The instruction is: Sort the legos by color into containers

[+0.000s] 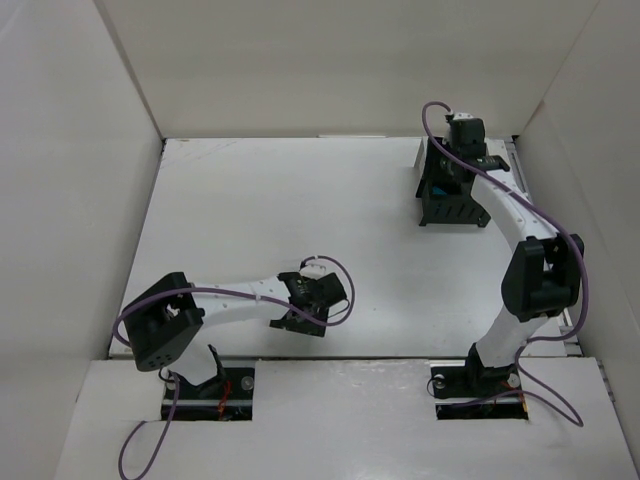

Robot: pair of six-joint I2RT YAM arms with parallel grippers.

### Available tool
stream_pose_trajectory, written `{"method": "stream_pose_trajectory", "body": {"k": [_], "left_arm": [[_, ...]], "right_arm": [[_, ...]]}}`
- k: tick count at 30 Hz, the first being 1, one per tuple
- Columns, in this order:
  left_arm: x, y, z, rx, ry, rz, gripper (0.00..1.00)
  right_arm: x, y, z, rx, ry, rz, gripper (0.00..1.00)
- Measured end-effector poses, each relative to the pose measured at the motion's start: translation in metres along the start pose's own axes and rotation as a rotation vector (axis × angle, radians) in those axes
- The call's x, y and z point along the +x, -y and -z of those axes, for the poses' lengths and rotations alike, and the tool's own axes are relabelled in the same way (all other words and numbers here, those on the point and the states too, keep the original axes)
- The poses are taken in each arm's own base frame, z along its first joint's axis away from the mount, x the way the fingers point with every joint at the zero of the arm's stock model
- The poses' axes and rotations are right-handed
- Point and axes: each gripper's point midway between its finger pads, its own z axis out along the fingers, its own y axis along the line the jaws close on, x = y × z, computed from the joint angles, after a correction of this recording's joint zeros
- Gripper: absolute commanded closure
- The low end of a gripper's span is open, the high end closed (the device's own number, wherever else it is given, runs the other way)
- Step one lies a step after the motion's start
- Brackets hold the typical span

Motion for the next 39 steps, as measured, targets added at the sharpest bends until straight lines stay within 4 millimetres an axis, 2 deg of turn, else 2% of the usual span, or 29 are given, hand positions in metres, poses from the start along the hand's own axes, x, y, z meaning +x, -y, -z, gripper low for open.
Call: {"method": "stream_pose_trajectory", "body": {"k": [4,8,10,12,13,18,21,24,26,28,33,36,39], "left_arm": [[-0.005,0.001,0.001,-0.001,0.019,-0.012,0.30],[-0.010,0.003,-0.001,0.005,0.038,-0.027,0.49],[-0.011,0.004,-0.002,0.002,0.038,-0.041,0.62],[-0.012,0.005,-0.003,0.004,0.040,-0.052,0.66],[-0.012,0.005,-0.002,0.005,0.041,-0.056,0.72],[-0.016,0.007,0.001,0.021,0.058,-0.065,0.74],[-0.023,0.008,0.011,0.051,0.099,-0.075,0.77],[-0.043,0.012,0.031,0.105,0.190,-0.092,0.77],[-0.062,0.020,0.051,0.166,0.282,-0.109,0.77],[-0.083,0.029,0.074,0.240,0.385,-0.139,0.77],[-0.126,0.050,0.143,0.444,0.669,-0.243,0.76],[-0.141,0.059,0.185,0.555,0.833,-0.316,0.76],[-0.149,0.059,0.213,0.598,0.951,-0.375,0.76]], "right_arm": [[0.003,0.001,0.000,-0.001,-0.006,-0.001,0.42],[0.002,0.003,0.001,-0.001,-0.004,-0.004,0.42],[-0.001,0.002,0.004,-0.004,0.004,-0.005,0.42],[-0.002,0.002,0.008,-0.007,0.012,-0.006,0.42],[-0.002,0.002,0.010,-0.009,0.013,-0.005,0.42],[0.007,0.000,0.021,-0.034,0.008,-0.003,0.42],[0.017,-0.008,0.030,-0.092,-0.005,0.014,0.42],[0.027,-0.021,0.046,-0.201,0.002,0.026,0.39],[0.034,-0.035,0.062,-0.316,0.015,0.035,0.39],[0.039,-0.051,0.081,-0.453,0.042,0.057,0.34],[0.050,-0.100,0.123,-0.820,0.079,0.160,0.33],[0.062,-0.134,0.147,-1.001,0.065,0.216,0.30],[0.073,-0.161,0.168,-1.123,0.027,0.227,0.27]]}}
